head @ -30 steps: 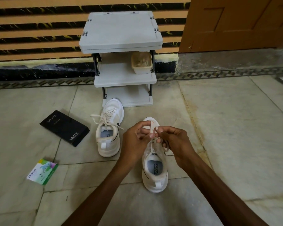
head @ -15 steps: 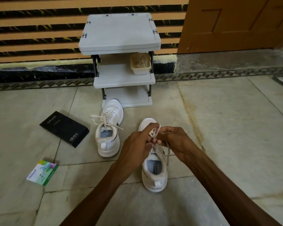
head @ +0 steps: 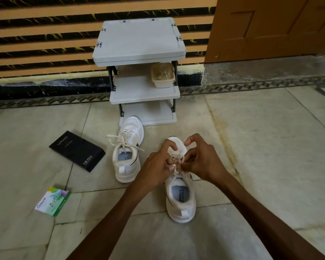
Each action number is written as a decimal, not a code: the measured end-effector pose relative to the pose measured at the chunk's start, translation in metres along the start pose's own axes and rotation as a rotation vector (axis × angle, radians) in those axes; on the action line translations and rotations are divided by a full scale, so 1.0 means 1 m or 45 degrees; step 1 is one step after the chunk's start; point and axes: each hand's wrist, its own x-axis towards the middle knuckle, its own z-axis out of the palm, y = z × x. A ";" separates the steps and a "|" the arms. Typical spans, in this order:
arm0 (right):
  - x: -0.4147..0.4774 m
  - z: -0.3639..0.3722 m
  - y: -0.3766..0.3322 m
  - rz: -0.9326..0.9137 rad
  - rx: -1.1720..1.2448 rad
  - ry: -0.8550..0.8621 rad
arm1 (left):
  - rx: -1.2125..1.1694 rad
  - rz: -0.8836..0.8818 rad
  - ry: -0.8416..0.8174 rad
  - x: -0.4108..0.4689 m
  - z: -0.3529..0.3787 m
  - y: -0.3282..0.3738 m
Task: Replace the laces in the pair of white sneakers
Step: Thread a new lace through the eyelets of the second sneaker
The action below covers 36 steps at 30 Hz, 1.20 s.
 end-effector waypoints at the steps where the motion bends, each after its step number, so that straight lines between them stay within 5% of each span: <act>1: -0.002 0.003 0.000 -0.106 -0.099 0.021 | -0.018 -0.034 -0.007 0.001 0.000 0.000; 10: -0.017 0.027 0.013 -0.730 -0.883 0.204 | -0.429 -0.281 -0.055 -0.001 -0.002 -0.001; 15: -0.015 0.028 0.022 -0.920 -0.894 0.415 | -0.506 -0.358 -0.114 0.002 0.001 0.005; 21: -0.015 0.023 0.024 -0.854 -0.728 0.385 | -0.793 -0.543 -0.253 0.005 -0.001 0.010; 26: -0.020 0.020 0.016 -0.774 -0.695 0.338 | -0.860 -0.498 0.109 0.007 0.002 0.009; 36: -0.040 0.008 0.049 -0.441 -0.270 0.526 | -0.040 -0.277 0.371 0.005 0.000 -0.026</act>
